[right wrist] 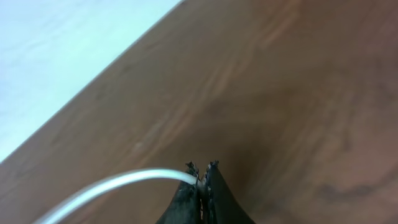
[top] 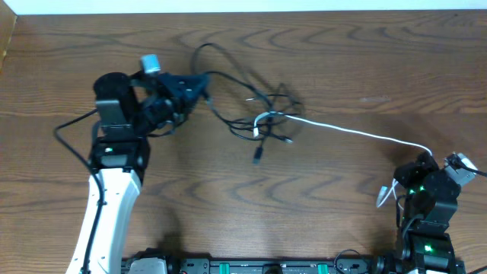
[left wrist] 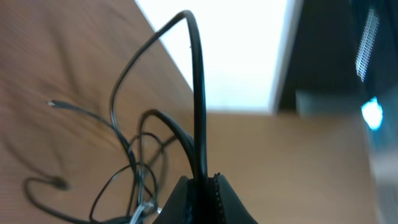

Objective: Untangle cables

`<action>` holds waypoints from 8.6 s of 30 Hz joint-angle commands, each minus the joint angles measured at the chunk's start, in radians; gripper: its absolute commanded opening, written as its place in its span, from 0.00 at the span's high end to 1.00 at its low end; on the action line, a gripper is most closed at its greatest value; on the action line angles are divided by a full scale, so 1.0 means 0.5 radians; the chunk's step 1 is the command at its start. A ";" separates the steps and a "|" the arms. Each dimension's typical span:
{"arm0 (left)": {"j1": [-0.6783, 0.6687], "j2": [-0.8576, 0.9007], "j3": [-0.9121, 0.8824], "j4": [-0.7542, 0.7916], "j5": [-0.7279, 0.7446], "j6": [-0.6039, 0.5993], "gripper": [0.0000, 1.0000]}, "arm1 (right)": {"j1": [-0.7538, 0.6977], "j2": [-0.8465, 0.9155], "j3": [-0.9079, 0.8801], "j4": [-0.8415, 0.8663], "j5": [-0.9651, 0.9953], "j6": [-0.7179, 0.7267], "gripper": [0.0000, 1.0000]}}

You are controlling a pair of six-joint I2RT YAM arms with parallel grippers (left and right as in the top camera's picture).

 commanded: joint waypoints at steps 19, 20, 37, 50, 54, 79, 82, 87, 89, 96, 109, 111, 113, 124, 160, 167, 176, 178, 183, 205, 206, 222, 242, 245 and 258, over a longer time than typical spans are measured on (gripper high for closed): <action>0.209 -0.016 0.042 -0.660 -0.920 -0.325 0.92 | -0.153 -0.009 0.003 -0.266 0.075 -0.077 0.99; 0.203 -0.016 0.042 -0.674 -0.885 -0.310 0.92 | -0.153 -0.009 0.003 -0.269 0.065 -0.077 0.99; -0.436 -0.014 0.036 -0.644 -0.481 0.565 0.92 | -0.153 0.005 0.043 0.432 -0.819 -0.182 0.99; -0.682 0.066 0.006 -0.759 -0.833 0.626 0.91 | -0.151 0.529 0.094 -0.032 -0.906 -0.136 0.98; -0.681 0.114 0.006 -0.825 -0.833 0.626 0.91 | -0.151 0.681 0.098 0.031 -0.907 -0.048 0.88; -0.681 0.140 0.006 -0.861 -0.834 0.619 0.84 | -0.152 0.817 0.656 -1.260 -0.372 0.233 0.01; -0.681 0.140 0.006 -0.861 -0.833 0.619 0.84 | -0.151 0.891 0.611 -1.266 -0.365 0.327 0.01; -0.681 0.140 0.006 -0.861 -0.833 0.619 0.84 | -0.152 1.072 0.604 -1.211 -0.276 0.378 0.01; -0.681 0.140 0.006 -0.861 -0.833 0.619 0.84 | -0.151 1.138 0.604 -1.163 -0.276 0.387 0.01; -0.681 0.140 0.006 -0.862 -0.833 0.620 0.84 | -0.153 1.199 0.604 -1.196 -0.251 0.554 0.04; -0.681 0.140 0.006 -0.861 -0.835 0.620 0.78 | -0.224 1.199 0.600 -1.309 -0.066 0.584 0.01; -0.681 0.140 0.006 -0.862 -0.835 0.620 0.78 | -0.262 1.207 0.600 -1.294 -0.065 0.636 0.01; -0.681 0.140 0.006 -0.863 -0.834 0.620 0.78 | -0.311 1.231 0.596 -1.294 -0.064 0.693 0.01; -0.681 0.140 0.006 -0.869 -0.835 0.620 0.78 | -0.426 1.392 0.322 -1.064 -0.073 0.704 0.01; -0.681 0.140 0.006 -0.869 -0.834 0.620 0.78 | -0.642 1.722 1.207 -0.452 0.195 -0.041 0.99; -0.681 0.140 0.006 -0.869 -0.834 0.620 0.78 | -0.876 2.155 1.505 -0.246 0.119 -0.283 0.99; -0.681 0.140 0.006 -0.869 -0.834 0.620 0.78 | -0.965 2.583 1.947 -0.127 -0.091 -0.599 0.99; -0.681 0.140 0.006 -0.869 -0.834 0.620 0.78 | -0.976 2.612 2.061 -0.121 -0.094 -0.558 0.99; -0.681 0.140 0.006 -0.868 -0.835 0.620 0.77 | -0.990 2.618 2.434 -0.207 -0.376 -0.524 0.99; -0.681 0.140 0.006 -0.899 -0.851 0.620 0.78 | -1.050 2.750 2.689 -0.845 -0.189 -0.495 0.99; -0.681 0.140 0.006 -0.899 -0.849 0.620 0.78 | -1.061 2.763 2.689 -0.827 -0.175 -0.495 0.99; -0.681 0.140 0.006 -0.906 -0.848 0.620 0.77 | -1.260 3.084 2.692 -1.140 -0.163 -0.262 0.01; -0.839 0.140 0.006 -0.282 -0.436 0.777 0.92 | -1.158 2.048 2.692 -1.131 -0.706 -0.016 0.01; -0.958 0.140 0.006 0.060 -0.343 0.891 0.92 | -1.108 1.956 2.692 -1.170 -0.812 -0.016 0.01; -1.025 0.140 0.006 0.134 0.121 1.468 0.92 | -0.756 1.959 2.686 -1.821 -1.949 -0.670 0.08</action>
